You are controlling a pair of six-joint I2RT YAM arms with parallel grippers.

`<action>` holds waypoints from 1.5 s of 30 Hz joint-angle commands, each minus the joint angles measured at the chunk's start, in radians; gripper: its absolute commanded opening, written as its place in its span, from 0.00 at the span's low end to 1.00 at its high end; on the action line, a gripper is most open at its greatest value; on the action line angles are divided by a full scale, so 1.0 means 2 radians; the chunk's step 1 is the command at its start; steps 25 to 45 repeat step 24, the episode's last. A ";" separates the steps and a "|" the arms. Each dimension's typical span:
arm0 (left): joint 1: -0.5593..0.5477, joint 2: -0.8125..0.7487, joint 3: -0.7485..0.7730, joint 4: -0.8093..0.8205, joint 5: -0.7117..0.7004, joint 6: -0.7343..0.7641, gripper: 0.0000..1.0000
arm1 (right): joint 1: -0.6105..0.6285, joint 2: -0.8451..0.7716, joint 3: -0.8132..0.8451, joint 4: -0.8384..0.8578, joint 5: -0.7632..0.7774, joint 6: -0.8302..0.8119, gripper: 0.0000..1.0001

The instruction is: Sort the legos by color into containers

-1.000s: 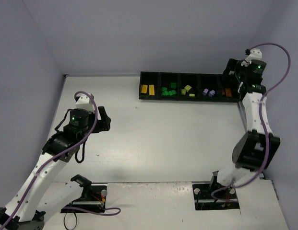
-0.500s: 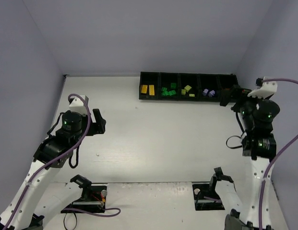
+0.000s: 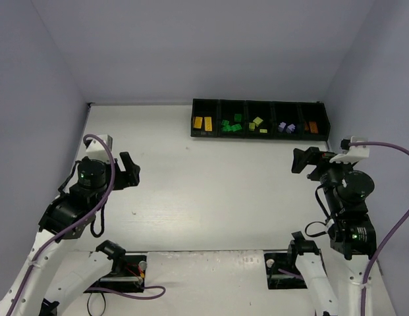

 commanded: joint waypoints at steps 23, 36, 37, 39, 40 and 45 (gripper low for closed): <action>0.002 0.015 0.039 -0.039 -0.031 -0.057 0.72 | 0.138 -0.030 -0.018 0.013 0.151 0.015 1.00; 0.001 0.015 0.041 -0.039 -0.028 -0.058 0.72 | 0.138 -0.029 -0.017 0.013 0.151 0.016 1.00; 0.001 0.015 0.041 -0.039 -0.028 -0.058 0.72 | 0.138 -0.029 -0.017 0.013 0.151 0.016 1.00; 0.001 0.015 0.041 -0.039 -0.028 -0.058 0.72 | 0.138 -0.029 -0.017 0.013 0.151 0.016 1.00; 0.001 0.015 0.041 -0.039 -0.028 -0.058 0.72 | 0.138 -0.029 -0.017 0.013 0.151 0.016 1.00; 0.001 0.015 0.041 -0.039 -0.028 -0.058 0.72 | 0.138 -0.029 -0.017 0.013 0.151 0.016 1.00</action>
